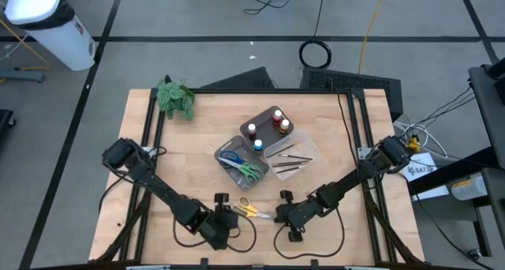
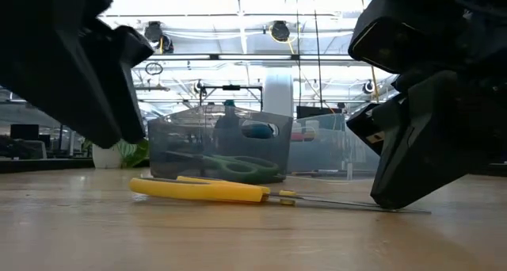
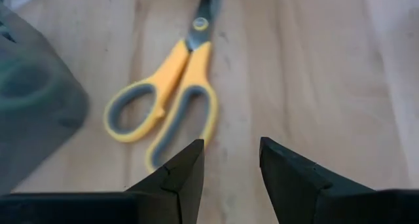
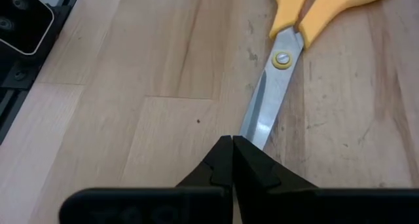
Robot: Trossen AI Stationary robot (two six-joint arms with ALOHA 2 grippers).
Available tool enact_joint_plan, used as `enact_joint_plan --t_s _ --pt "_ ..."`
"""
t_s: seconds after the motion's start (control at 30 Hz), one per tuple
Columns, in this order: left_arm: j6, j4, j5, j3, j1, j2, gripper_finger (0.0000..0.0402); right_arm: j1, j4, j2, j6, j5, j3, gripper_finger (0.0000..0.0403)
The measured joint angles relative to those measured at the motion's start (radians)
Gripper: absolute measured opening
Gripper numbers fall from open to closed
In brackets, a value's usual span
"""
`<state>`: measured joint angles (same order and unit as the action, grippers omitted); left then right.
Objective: Pick & Place Paint Supplies
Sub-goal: Put the yellow scissors into the bottom black bin
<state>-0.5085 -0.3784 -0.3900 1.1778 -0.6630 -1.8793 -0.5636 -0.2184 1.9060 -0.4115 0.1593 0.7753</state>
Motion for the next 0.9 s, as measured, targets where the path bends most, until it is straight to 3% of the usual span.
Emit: enact_joint_plan --t_s 0.23,0.5,0.9 --pt "0.077 -0.003 0.000 0.000 0.048 0.000 0.0156 0.000 0.000 0.000 0.004 -0.001 0.000 0.0000" --pt "0.136 -0.008 0.077 0.000 0.081 0.000 0.0156 0.000 0.000 0.000 0.004 -0.003 0.000 0.0000" --pt "0.148 -0.020 0.129 -0.002 0.104 -0.066 0.0156 -0.001 -0.008 0.000 0.005 -0.005 0.000 0.0000"
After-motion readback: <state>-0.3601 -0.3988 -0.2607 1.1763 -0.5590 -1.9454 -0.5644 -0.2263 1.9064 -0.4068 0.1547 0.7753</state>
